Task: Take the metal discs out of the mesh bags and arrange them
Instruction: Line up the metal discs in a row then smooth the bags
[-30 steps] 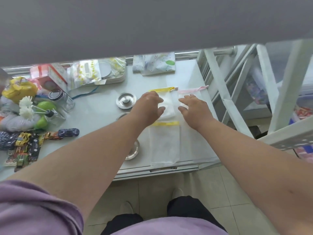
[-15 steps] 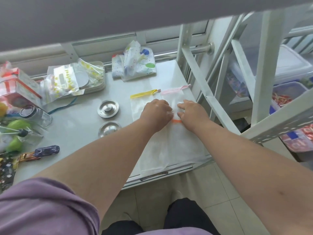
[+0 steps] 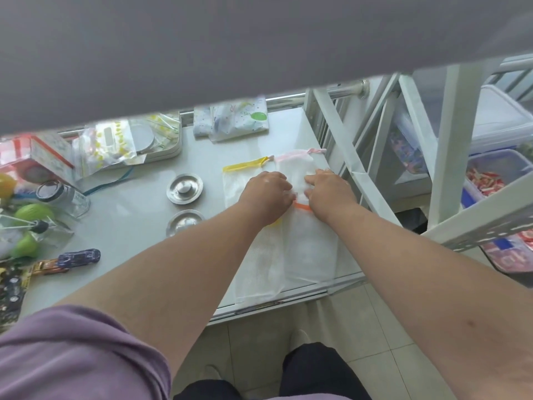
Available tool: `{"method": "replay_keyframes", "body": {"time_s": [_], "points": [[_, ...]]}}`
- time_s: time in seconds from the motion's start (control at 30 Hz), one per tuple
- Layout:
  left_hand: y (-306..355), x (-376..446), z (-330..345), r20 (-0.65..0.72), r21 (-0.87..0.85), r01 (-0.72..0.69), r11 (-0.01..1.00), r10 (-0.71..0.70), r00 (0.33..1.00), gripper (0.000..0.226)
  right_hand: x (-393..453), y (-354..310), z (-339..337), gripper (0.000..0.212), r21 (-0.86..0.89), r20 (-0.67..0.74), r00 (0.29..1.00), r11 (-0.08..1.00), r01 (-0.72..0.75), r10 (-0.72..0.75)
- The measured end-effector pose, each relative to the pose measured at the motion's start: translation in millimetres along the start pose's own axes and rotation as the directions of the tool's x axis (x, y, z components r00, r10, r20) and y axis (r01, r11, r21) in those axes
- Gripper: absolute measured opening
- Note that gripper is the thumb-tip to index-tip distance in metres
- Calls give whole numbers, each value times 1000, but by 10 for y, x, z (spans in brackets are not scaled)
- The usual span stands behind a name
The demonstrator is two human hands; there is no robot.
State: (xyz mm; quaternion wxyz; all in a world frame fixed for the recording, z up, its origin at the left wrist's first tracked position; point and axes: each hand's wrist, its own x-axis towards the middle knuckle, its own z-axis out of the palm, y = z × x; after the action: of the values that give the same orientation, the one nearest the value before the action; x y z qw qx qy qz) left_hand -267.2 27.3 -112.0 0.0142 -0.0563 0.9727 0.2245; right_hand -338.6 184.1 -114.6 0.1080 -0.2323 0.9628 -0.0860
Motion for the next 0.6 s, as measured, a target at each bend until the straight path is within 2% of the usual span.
{"method": "replay_keyframes", "body": {"time_s": [0.13, 0.2, 0.3, 0.4, 0.5, 0.6], "points": [[-8, -62, -73, 6, 44, -4, 999, 4, 1000, 32, -36, -3, -22, 10, 3, -17, 999, 999, -46, 46], [-51, -112, -113, 0, 42, -13, 999, 13, 1000, 33, -65, -9, -21, 14, 36, -29, 998, 998, -48, 49], [-161, -275, -181, 21, 33, -23, 999, 22, 1000, 38, -229, -85, -31, 26, 131, -117, 993, 991, 2, 13], [-315, -524, -262, 7, 47, -38, 998, 38, 999, 37, -498, -269, -45, 31, 211, -92, 993, 974, 86, -68], [-479, -772, -335, 24, 105, -44, 993, 42, 999, 38, -705, -457, 31, 39, 168, -34, 983, 968, 186, -183], [-590, -972, -383, 95, 189, -33, 981, 16, 995, 39, -783, -586, 192, 35, -20, 34, 961, 961, 275, -275]]}}
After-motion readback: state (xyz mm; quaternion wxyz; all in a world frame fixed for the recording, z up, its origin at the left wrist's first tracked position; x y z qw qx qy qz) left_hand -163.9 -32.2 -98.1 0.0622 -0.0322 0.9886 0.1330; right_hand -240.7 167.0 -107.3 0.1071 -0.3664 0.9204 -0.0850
